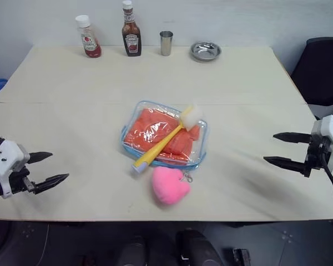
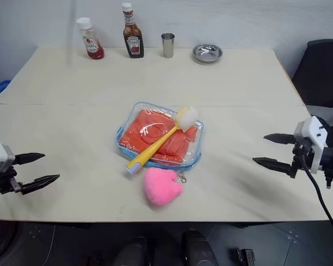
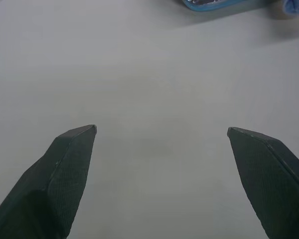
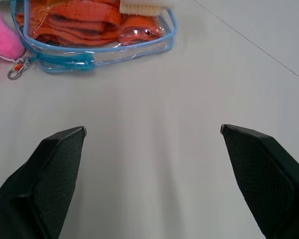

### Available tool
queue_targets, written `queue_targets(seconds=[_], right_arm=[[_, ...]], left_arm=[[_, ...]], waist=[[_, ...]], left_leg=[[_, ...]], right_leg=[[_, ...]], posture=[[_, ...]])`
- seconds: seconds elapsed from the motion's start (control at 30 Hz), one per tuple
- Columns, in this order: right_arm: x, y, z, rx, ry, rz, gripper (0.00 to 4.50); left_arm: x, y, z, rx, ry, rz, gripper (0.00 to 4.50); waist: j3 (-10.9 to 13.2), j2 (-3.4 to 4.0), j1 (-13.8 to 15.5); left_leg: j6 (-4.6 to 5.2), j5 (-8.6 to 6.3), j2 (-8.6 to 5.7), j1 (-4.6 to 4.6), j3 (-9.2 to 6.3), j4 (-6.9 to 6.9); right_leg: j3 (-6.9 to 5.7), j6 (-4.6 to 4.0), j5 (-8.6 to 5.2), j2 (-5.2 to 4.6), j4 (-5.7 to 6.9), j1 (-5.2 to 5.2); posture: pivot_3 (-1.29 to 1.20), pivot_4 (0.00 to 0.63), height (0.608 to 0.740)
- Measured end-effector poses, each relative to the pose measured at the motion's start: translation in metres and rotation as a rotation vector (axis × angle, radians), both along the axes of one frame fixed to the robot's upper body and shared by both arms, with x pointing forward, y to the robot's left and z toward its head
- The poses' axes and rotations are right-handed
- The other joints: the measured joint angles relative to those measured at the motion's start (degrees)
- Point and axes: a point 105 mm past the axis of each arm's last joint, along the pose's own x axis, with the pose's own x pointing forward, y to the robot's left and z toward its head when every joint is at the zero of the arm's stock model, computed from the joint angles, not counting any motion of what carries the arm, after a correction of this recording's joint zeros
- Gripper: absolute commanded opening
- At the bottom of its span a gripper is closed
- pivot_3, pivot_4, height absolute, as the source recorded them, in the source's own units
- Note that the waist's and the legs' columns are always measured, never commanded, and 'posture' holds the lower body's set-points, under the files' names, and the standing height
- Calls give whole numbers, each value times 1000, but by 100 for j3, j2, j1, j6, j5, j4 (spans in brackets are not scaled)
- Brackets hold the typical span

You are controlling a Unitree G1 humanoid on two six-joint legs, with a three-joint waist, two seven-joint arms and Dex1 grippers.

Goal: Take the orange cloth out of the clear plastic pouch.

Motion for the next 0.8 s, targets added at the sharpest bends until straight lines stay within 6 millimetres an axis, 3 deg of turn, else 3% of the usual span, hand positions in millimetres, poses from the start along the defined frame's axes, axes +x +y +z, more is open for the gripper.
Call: queue_targets(seconds=[0.8], right_arm=[[6, 11, -1, 13, 6, -52, 4500]], left_arm=[[9, -16, 7, -52, 10, 48, 4473]], waist=[[0, 0, 51]], left_leg=[[0, 0, 0, 0, 0, 3]], right_leg=[[0, 0, 0, 0, 3, 1]], posture=[[0, 150, 740]])
